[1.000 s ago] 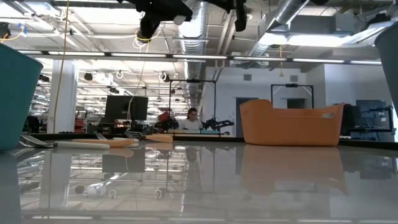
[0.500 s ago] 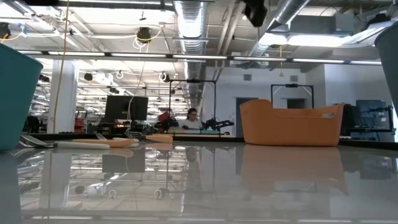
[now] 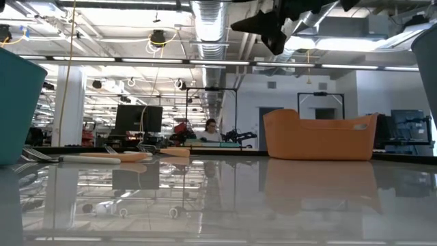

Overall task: Sort silverware by color (type)
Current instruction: Put the white fork into the green bin, then put the orange fork into the orange bin

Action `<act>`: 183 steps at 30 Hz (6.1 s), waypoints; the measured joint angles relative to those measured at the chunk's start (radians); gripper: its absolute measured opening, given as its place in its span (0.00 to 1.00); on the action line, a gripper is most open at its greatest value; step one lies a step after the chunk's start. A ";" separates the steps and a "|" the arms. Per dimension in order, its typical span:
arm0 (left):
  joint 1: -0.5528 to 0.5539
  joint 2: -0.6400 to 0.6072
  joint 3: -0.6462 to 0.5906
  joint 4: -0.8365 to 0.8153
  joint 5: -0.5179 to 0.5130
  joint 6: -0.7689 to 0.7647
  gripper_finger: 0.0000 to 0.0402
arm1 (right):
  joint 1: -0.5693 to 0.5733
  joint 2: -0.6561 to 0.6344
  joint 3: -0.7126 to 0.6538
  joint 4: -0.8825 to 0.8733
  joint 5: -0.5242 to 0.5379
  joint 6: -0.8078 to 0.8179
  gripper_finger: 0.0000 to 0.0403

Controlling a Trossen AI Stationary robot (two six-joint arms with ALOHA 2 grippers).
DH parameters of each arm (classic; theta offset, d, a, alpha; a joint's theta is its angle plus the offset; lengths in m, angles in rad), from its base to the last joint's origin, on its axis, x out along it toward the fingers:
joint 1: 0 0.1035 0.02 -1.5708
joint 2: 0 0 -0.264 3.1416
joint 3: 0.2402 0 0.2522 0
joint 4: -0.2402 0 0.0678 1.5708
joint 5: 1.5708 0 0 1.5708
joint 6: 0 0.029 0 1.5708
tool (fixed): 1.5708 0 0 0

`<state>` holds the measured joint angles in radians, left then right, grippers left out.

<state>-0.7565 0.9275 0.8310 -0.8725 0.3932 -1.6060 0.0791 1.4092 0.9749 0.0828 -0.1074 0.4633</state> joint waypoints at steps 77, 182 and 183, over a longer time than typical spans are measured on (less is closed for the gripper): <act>0.899 0.806 0.213 -0.067 -0.358 1.608 0.43 | 0.169 0.001 0.000 -0.080 0.271 0.289 0.57; 0.838 0.301 0.225 0.904 -0.867 1.118 0.18 | -0.001 0.311 0.421 -0.314 0.718 -0.096 0.05; 0.838 0.301 0.226 0.899 -0.859 1.124 0.20 | -0.006 0.297 0.421 -0.342 0.708 -0.088 0.05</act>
<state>0.0814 1.2285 1.0565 0.0265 -0.4653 -0.4816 0.0733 1.7066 1.3960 -0.2597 0.6003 0.3753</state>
